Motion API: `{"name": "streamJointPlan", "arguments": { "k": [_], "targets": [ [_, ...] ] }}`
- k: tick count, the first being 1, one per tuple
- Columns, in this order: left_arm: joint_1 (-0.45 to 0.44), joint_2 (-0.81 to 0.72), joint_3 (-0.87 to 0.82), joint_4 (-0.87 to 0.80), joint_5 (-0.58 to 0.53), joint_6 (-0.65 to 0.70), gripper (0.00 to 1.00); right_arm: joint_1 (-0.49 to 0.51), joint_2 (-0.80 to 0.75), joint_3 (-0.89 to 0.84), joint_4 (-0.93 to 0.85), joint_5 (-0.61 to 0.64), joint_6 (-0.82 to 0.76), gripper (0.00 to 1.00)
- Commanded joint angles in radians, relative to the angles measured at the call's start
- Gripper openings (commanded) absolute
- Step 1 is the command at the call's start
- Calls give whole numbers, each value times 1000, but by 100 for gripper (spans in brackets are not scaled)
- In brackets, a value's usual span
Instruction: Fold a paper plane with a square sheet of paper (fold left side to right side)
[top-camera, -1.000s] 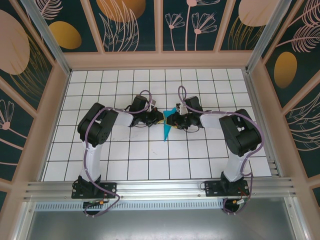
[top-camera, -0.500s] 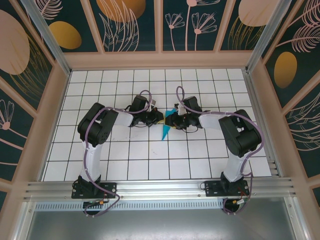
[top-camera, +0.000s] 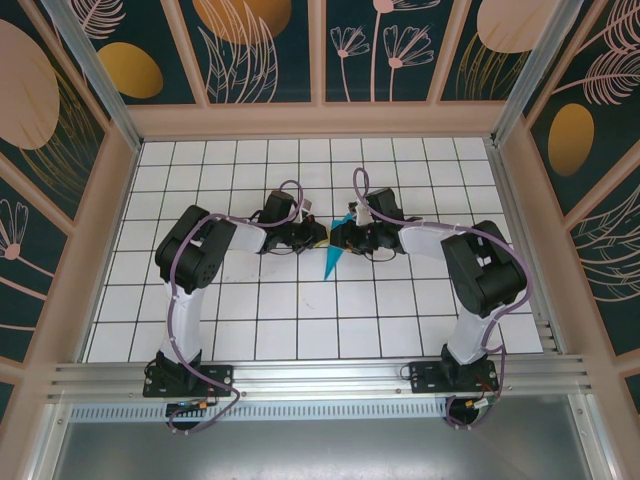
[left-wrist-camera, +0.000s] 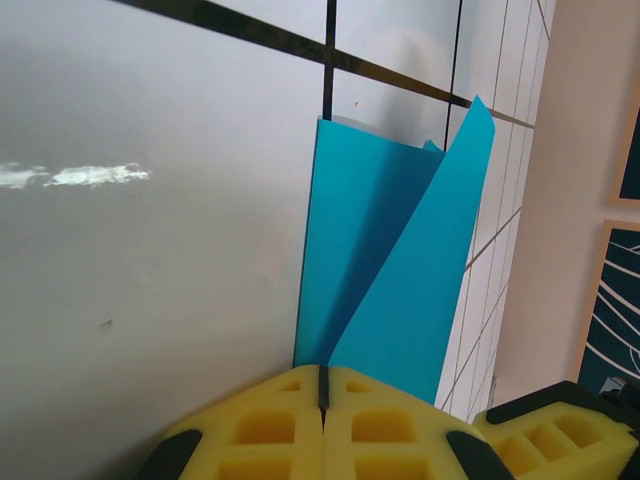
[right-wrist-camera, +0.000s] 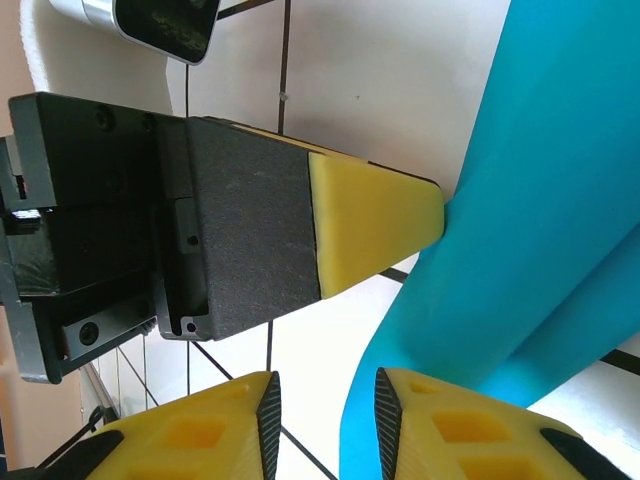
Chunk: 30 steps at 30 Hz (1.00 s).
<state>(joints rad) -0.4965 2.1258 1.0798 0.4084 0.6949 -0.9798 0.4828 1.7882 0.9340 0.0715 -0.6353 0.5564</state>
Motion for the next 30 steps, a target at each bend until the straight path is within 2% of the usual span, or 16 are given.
{"name": "streamJointPlan", "arguments": {
  "k": [1,30],
  "targets": [
    [9,54,2,-26,-72,33,0,7,29,36,19,-6,-11,34],
    [9,63,37,-41,-82,40,0,7,80,8,41,12,-11,33]
  ]
}}
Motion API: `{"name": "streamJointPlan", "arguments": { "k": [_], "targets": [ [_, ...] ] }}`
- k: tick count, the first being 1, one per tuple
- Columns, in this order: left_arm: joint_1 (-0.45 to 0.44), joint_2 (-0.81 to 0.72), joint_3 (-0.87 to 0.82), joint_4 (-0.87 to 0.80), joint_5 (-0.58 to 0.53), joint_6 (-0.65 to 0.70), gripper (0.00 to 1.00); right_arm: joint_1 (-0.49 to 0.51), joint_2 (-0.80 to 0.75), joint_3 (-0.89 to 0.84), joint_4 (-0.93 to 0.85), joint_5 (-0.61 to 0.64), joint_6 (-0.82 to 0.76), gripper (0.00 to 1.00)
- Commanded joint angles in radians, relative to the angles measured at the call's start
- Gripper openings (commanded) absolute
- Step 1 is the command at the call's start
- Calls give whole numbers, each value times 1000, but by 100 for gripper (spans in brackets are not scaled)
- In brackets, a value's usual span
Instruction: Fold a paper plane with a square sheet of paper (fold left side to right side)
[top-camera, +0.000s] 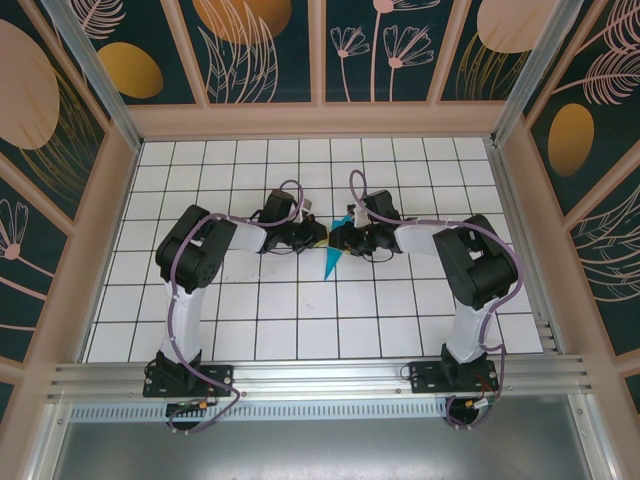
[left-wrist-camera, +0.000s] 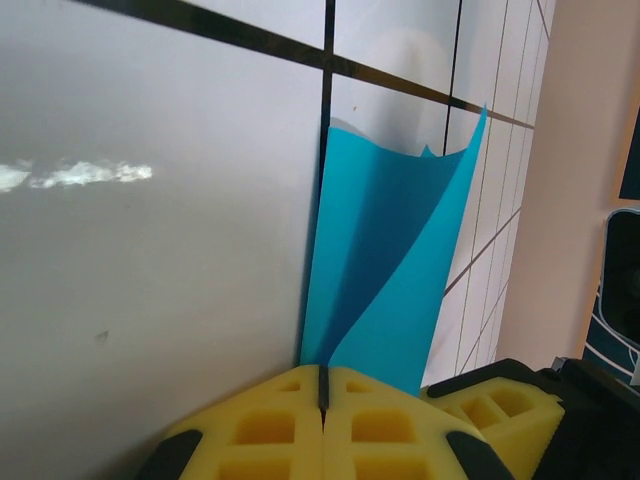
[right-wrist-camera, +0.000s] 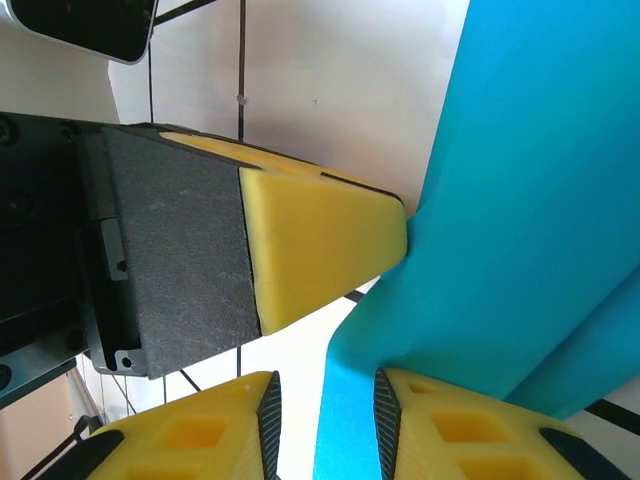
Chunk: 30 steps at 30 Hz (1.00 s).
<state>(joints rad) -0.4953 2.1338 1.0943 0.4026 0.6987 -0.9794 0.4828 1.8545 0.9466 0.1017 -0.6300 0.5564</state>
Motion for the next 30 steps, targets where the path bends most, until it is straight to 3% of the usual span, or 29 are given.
{"name": "streamJointPlan", "arguments": {
  "k": [1,16,30],
  "targets": [
    [8,57,30,-40,-86,41,0,7,12,-6,9,7,-12,33],
    [8,75,59,-58,-82,45,0,5,8,-26,13,22,-9,34],
    [24,10,59,-125,-114,98,15,6,21,-36,6,28,-9,34]
  ]
}}
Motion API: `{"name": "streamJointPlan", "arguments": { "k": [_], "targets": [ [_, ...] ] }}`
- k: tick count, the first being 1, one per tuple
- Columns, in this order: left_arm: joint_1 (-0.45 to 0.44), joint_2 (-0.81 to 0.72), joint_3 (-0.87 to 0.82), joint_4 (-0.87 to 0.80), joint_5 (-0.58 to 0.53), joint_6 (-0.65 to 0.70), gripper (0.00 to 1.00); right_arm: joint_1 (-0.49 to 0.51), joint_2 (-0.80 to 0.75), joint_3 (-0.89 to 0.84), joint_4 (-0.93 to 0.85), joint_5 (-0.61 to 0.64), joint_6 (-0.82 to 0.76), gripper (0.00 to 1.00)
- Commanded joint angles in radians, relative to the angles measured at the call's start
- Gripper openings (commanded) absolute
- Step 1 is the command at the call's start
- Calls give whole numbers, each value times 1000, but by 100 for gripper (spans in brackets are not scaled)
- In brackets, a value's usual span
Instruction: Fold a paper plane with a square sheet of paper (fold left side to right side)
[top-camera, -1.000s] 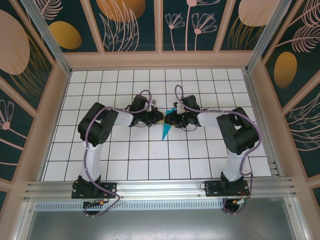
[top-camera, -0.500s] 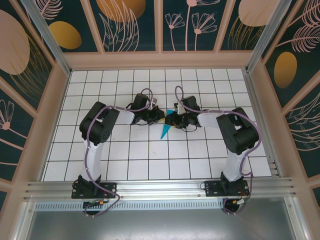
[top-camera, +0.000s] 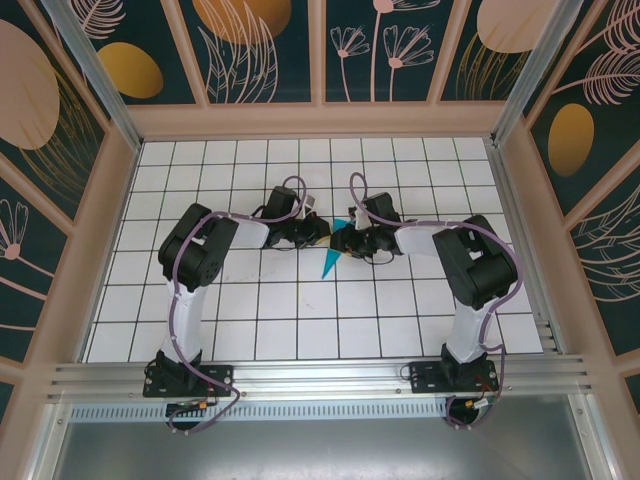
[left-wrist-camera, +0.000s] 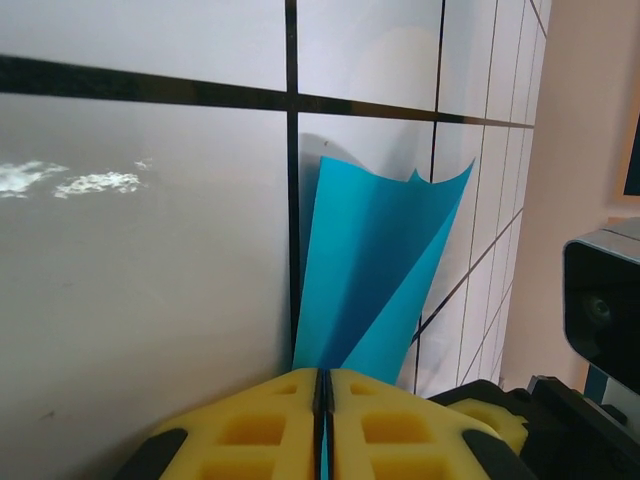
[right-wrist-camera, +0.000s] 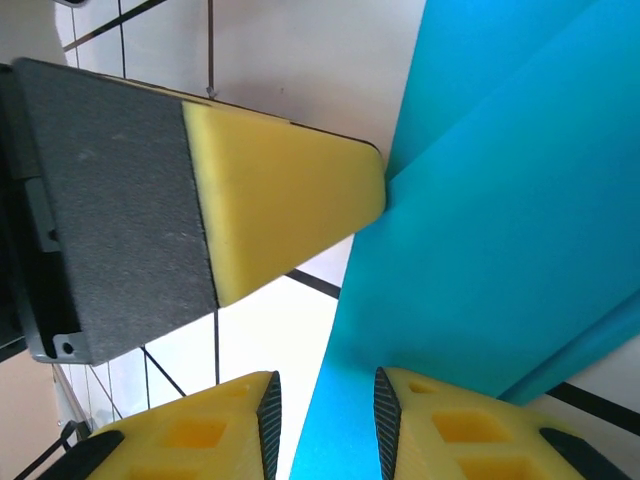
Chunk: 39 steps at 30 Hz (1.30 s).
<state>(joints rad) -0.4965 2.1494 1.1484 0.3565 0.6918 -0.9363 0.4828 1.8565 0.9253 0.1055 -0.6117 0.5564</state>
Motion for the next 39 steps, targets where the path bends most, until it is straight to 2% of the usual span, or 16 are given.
{"name": "streamJointPlan", "arguments": {
  "k": [1,9,13,17,22,26,31,39],
  "targets": [
    [30,-11,5,-85,-111,59,17,5,18,-14,1,10,-9,34],
    [80,-100,-59,-115,-145,89,26,2,30,-14,8,13,0,34],
    [90,-191,-151,-128,-179,111,27,1,29,-11,11,12,11,34],
    [89,-280,-300,-61,-139,84,25,-2,26,-5,8,13,17,34],
    [37,-421,-447,16,-87,20,24,-4,26,-7,3,16,23,34],
    [-35,-507,-493,46,-76,-39,25,-3,25,-6,-7,20,23,34],
    [-115,-479,-499,171,-46,-155,22,-4,27,-8,-7,20,23,34],
    [-160,-368,-446,228,-39,-204,21,-4,26,-10,-6,19,22,34]
  ]
}}
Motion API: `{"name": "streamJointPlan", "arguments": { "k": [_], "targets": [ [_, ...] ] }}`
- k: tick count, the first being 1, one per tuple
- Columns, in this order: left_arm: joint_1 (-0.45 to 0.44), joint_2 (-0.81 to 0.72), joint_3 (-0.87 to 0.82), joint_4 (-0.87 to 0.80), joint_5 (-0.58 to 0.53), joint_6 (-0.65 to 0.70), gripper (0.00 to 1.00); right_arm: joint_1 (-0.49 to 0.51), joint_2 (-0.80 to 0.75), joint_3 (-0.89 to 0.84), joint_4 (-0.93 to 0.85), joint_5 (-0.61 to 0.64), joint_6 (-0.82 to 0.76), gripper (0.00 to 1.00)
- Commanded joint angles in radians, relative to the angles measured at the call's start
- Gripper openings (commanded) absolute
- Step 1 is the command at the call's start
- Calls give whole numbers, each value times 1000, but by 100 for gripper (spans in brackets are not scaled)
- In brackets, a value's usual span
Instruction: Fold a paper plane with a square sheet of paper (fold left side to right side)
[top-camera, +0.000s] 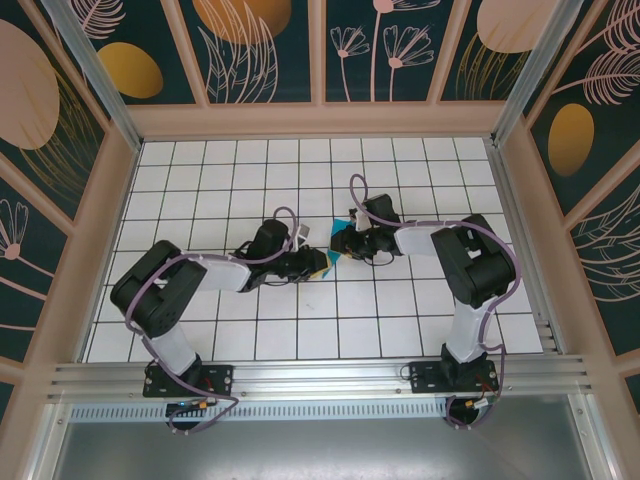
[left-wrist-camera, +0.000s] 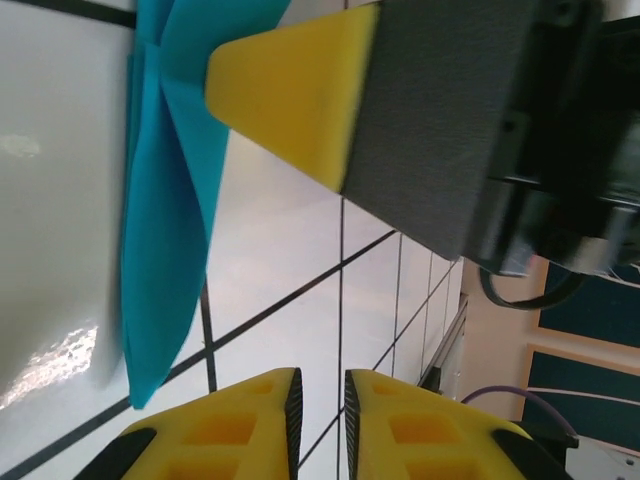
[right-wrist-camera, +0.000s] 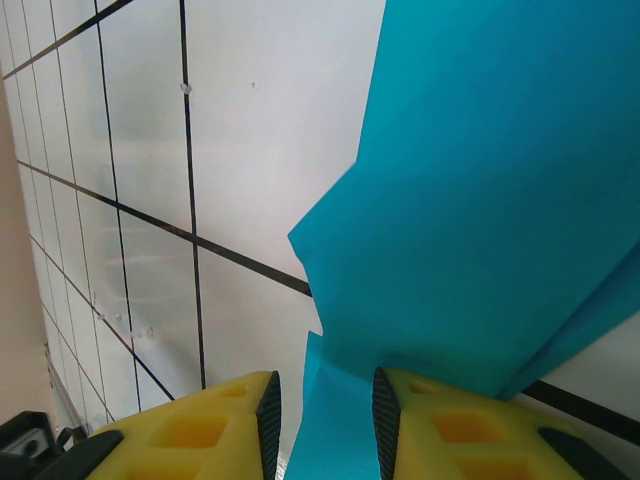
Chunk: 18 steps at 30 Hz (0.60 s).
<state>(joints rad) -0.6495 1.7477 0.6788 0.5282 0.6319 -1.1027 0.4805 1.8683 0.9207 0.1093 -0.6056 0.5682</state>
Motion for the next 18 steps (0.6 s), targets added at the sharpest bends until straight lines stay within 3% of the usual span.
{"name": "streamJointPlan", "arguments": {
  "k": [1,18],
  "targets": [
    [-9,45,28,59,22,-41,21,-1,15,-6,-9,13,10,34],
    [-10,128,123,-6,9,12,20,-1,21,-8,-7,11,9,34]
  ]
}}
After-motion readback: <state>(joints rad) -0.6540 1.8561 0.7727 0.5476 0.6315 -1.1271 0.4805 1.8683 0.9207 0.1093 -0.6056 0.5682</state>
